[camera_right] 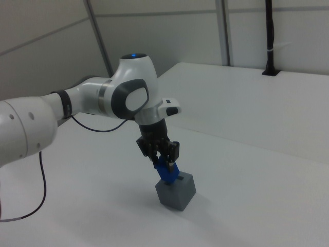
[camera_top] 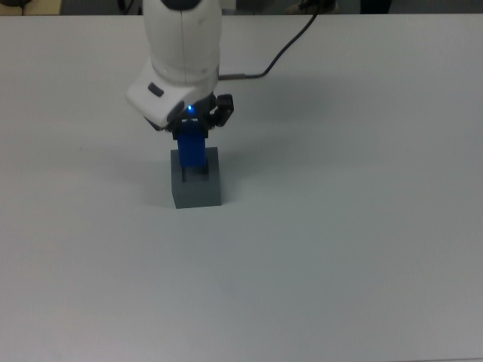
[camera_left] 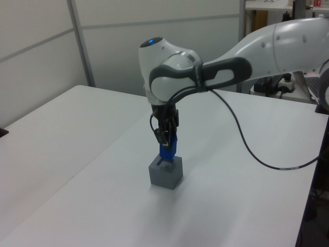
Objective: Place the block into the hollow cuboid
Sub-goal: 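Lower the blue block into the grey cube's opening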
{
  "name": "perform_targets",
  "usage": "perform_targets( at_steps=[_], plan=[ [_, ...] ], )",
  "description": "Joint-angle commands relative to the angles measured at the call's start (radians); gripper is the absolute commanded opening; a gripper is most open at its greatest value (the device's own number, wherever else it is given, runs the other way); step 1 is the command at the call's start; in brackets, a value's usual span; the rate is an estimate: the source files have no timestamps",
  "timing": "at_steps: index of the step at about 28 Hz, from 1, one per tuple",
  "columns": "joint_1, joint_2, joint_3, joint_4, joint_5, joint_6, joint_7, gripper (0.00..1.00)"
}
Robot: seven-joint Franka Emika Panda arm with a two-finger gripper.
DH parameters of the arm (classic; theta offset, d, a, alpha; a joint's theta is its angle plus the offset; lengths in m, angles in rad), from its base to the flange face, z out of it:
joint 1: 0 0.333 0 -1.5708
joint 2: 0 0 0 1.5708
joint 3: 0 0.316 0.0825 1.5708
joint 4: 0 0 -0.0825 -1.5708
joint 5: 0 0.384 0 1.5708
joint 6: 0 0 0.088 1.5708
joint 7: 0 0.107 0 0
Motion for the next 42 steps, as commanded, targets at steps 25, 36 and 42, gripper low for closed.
perform_targets(
  at_steps=[25, 36, 42],
  plan=[
    [0.033, 0.058, -0.038, 0.003, 0.019, 0.046, 0.061, 0.30],
    [0.032, 0.056, -0.038, -0.005, 0.051, 0.018, 0.081, 0.30],
    [0.032, 0.052, -0.038, 0.001, 0.073, -0.008, 0.082, 0.30]
  ],
)
